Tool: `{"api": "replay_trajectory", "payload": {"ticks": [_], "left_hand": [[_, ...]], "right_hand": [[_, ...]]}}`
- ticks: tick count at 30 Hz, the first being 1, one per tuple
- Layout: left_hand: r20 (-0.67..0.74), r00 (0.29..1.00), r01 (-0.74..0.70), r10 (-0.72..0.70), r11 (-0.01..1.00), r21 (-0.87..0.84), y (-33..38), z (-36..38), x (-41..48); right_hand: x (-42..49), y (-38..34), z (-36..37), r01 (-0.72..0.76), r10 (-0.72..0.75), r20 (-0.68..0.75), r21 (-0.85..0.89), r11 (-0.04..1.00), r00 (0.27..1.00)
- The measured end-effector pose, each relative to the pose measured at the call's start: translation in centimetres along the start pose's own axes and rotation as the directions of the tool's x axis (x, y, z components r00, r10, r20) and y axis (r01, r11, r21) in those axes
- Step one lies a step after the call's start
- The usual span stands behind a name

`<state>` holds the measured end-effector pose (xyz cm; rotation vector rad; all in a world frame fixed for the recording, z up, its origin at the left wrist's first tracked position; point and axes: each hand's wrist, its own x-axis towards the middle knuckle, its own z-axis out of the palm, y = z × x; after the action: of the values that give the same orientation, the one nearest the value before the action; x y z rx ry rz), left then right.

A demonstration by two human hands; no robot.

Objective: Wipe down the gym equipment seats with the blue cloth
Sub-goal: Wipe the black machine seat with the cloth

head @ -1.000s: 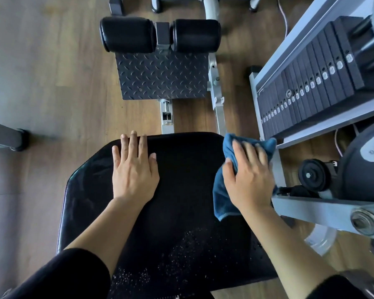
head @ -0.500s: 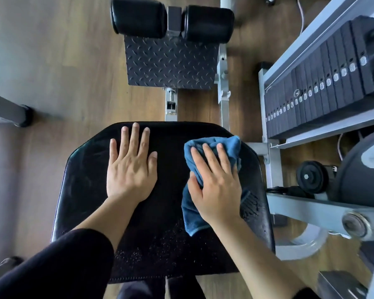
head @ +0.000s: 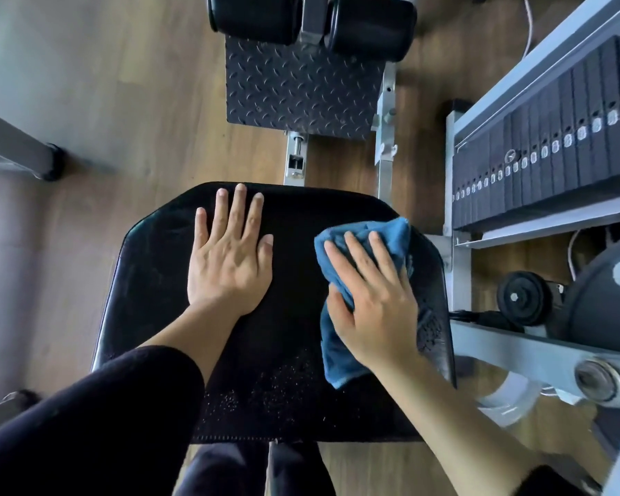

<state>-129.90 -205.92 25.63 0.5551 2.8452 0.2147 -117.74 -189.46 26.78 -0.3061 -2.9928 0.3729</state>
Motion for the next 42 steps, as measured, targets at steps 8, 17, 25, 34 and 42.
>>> {"api": "replay_trajectory", "payload": {"ticks": [8, 17, 25, 34, 42], "left_hand": [[0.004, 1.000, -0.005, 0.005, 1.000, 0.011, 0.0, 0.1, 0.1], [0.012, 1.000, -0.024, 0.024, 1.000, 0.004, -0.2, -0.3, 0.4], [0.027, 0.998, -0.051, 0.053, 0.995, -0.081, -0.1, -0.9, -0.4], [0.203, 0.901, -0.381, 0.382, 0.923, -0.045, -3.5, -3.1, -12.1], [0.334, 0.862, -0.429, 0.381, 0.899, 0.082, -7.3, -3.5, -14.6]], "right_hand": [[1.7, 3.8, -0.6, -0.183, 0.179, -0.041, -0.103, 0.978, 0.983], [-0.8, 2.3, -1.0, 0.095, -0.095, 0.028, 0.017, 0.995, 0.995], [-7.1, 5.2, -3.5, 0.040, -0.040, 0.019, 0.020, 0.999, 0.999], [-10.1, -1.2, -2.6, 0.052, -0.052, -0.007, 0.021, 0.998, 0.999], [-9.1, -5.4, -1.7, 0.157, -0.162, 0.169, 0.045, 0.987, 0.972]]}}
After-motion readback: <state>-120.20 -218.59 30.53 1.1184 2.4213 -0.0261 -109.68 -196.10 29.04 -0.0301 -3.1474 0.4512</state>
